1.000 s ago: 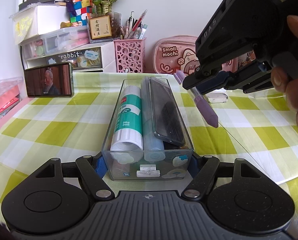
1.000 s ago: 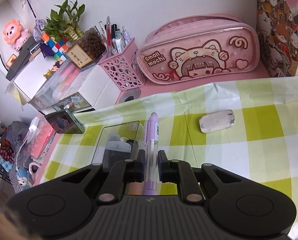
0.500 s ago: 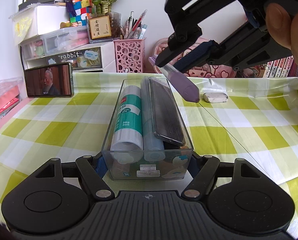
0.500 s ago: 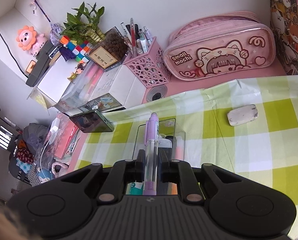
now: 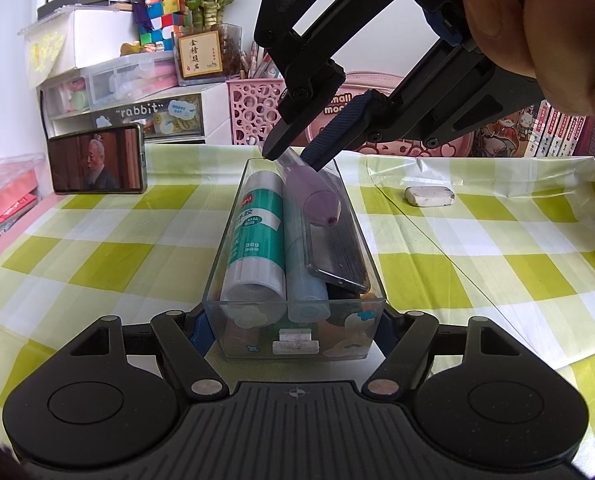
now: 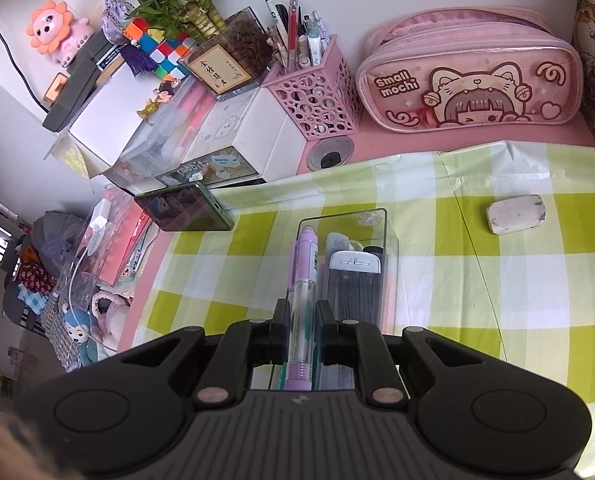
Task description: Organize stationery
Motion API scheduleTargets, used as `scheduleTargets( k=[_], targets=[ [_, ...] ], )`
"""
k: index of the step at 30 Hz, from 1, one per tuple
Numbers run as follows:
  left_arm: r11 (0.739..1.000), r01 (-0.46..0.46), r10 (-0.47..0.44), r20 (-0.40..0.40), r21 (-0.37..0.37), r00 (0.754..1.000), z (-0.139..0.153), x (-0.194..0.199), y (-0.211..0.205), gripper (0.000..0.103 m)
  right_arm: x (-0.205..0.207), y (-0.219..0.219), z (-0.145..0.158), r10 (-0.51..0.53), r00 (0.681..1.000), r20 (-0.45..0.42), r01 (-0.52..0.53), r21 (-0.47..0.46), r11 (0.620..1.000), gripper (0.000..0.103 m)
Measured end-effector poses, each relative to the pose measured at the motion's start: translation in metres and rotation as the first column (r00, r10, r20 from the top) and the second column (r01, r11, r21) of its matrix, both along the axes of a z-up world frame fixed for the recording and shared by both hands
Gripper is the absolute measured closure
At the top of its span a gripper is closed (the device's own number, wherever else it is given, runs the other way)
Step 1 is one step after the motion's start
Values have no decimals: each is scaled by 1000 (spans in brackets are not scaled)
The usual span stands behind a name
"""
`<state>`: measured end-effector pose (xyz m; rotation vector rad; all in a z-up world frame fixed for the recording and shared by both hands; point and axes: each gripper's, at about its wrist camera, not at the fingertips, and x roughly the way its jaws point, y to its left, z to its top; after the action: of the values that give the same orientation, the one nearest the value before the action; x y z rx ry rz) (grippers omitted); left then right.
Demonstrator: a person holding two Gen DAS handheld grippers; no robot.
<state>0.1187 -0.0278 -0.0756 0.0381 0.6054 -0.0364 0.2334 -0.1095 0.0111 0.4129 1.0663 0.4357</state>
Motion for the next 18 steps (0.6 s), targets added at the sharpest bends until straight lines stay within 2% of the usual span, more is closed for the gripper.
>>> scheduleTargets(
  k=[10, 18],
  targets=[
    [1000, 0, 0, 0, 1, 1000, 0, 0, 0, 31, 0, 0, -6, 19, 999, -31, -19, 15, 1000, 75],
    [1000, 1, -1, 0, 4, 1000, 0, 0, -1, 31, -4, 0, -6, 46, 999, 3, -46, 48, 998, 75]
  ],
)
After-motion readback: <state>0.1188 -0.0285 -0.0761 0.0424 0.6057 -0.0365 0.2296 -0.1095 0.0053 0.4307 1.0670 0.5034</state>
